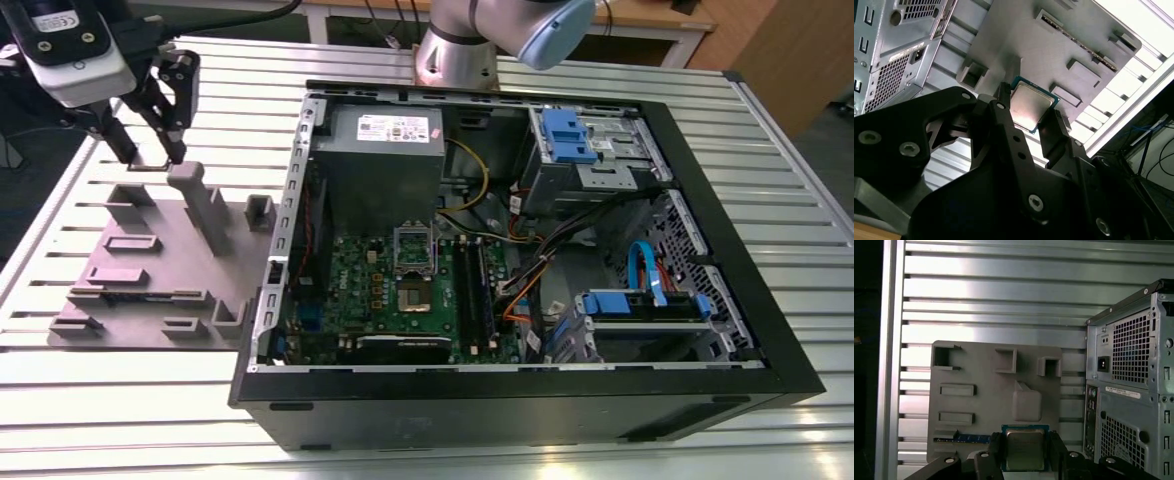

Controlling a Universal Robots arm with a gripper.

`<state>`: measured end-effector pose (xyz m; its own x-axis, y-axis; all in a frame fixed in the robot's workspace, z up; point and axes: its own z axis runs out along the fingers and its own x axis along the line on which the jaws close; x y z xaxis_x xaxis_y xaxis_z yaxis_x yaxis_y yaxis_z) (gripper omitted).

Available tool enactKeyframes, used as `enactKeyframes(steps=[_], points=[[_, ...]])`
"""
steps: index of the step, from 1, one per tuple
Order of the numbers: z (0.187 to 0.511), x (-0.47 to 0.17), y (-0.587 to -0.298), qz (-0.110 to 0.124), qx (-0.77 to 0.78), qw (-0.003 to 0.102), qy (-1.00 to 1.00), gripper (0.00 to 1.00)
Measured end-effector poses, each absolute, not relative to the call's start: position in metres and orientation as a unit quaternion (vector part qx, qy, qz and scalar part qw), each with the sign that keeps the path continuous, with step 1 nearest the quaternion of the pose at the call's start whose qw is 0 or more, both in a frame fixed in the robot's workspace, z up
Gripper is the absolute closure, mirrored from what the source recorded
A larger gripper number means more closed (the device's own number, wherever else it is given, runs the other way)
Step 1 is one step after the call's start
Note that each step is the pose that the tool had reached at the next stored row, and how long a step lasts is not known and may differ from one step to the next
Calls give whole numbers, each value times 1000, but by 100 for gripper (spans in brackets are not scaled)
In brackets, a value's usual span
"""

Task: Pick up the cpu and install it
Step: 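Pick up the cpu and move it towards the insertion slot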

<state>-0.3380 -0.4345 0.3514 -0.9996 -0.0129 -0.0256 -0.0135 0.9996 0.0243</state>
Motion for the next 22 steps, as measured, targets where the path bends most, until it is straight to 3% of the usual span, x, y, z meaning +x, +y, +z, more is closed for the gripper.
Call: enactKeyframes(steps=[22], points=[[351, -277, -434, 12, -7, 12, 1000, 53]])
